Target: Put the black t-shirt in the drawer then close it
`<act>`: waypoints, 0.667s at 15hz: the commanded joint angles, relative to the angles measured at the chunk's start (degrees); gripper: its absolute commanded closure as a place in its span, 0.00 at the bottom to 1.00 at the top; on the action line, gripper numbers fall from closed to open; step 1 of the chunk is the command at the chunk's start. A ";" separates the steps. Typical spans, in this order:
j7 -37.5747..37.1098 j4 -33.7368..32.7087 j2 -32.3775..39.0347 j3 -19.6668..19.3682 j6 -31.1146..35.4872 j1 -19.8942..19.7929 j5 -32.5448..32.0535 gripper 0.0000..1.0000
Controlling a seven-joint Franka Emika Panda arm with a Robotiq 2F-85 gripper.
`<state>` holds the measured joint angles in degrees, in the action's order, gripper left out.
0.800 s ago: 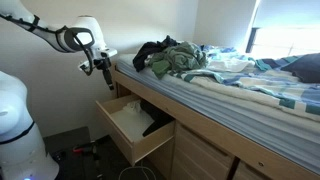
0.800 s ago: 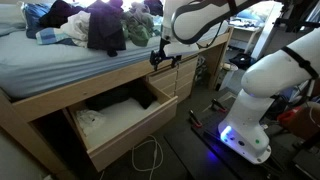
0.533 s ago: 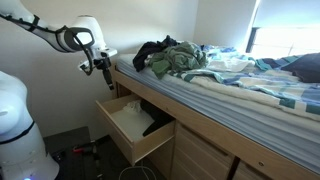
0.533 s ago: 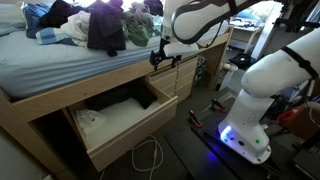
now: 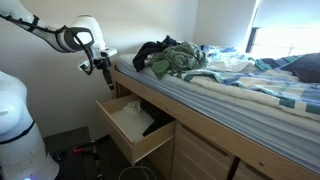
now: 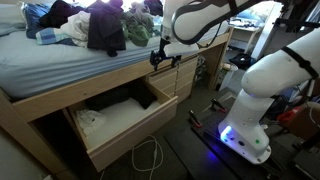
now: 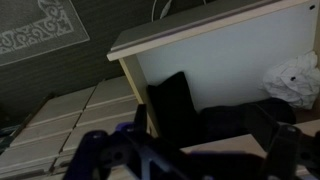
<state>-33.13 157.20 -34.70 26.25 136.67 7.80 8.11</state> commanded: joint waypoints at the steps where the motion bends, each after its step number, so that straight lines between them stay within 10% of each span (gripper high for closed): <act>1: -3.28 -1.04 1.69 0.70 3.30 0.48 -1.24 0.00; 10: -16.63 -5.61 8.72 1.87 15.49 -0.32 -0.27 0.00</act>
<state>-44.83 154.26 -29.88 27.38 147.88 8.15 8.06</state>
